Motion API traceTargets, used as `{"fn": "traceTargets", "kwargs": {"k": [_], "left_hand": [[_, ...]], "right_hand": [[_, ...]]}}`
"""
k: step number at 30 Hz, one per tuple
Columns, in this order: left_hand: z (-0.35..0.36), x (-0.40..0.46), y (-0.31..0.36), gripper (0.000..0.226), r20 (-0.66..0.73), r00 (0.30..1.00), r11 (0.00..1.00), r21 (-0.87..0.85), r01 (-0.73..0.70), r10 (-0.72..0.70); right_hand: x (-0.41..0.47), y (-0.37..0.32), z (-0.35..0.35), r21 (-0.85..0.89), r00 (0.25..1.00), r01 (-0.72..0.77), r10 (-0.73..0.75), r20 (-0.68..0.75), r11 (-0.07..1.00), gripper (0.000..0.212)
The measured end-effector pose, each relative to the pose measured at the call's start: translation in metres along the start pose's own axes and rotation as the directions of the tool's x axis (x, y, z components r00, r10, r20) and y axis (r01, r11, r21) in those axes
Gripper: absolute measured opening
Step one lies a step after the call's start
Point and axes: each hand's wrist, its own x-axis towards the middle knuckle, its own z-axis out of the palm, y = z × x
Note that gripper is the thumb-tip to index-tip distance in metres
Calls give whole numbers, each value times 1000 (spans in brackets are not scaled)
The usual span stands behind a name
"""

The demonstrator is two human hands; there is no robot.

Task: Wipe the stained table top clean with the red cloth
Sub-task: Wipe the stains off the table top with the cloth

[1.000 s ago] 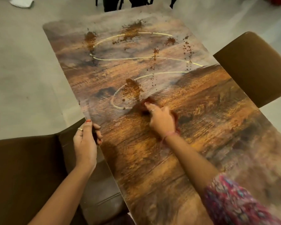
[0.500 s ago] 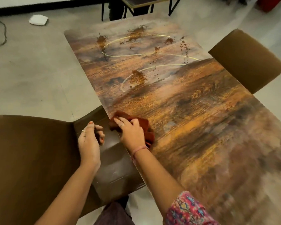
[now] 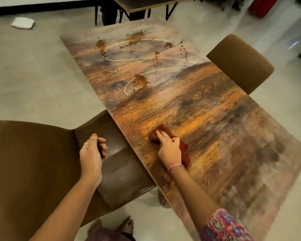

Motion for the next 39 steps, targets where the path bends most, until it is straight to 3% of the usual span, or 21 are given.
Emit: {"fn": "traceTargets", "kwargs": {"k": [2,4,7,10,15,20,24,29,32,34,39], "left_hand": [[2,5,7,30,42,999,1000,16,9,-10],[0,11,17,30,85,996,1000,30,9,-11],[-10,22,31,30,137,991,999,53,-1,-6],[-28,41,47,31,183,982,995,93,29,-45],[-59,93,80,29,271,947,958,269,98,-173],[-98,160,121,28,319,911,885,456,94,-261],[-121,197,150,27,387,879,860,508,48,-278],[-137,227,173,24,453,815,850,519,90,-362],[-140,235,178,23,476,789,849,517,106,-389],[-142,238,178,22,484,774,843,526,116,-408],[-145,244,179,22,479,744,802,584,127,-466]], "right_hand": [[0,7,-7,22,999,31,-31,21,999,55],[17,16,-22,113,991,-136,134,30,984,54],[45,11,-37,244,883,-456,470,3,856,53],[58,-43,-24,201,800,-580,599,-41,789,55],[78,-172,26,196,902,-406,426,-72,892,58],[128,-289,51,253,939,-328,343,-13,910,60],[141,-331,62,230,951,-306,307,33,924,62],[103,-282,46,262,816,-552,578,-26,791,53],[53,-238,34,239,641,-736,765,-55,634,51],[15,-216,27,133,516,-844,854,-69,520,50],[-17,-191,22,270,326,-907,945,-35,324,53]]}}
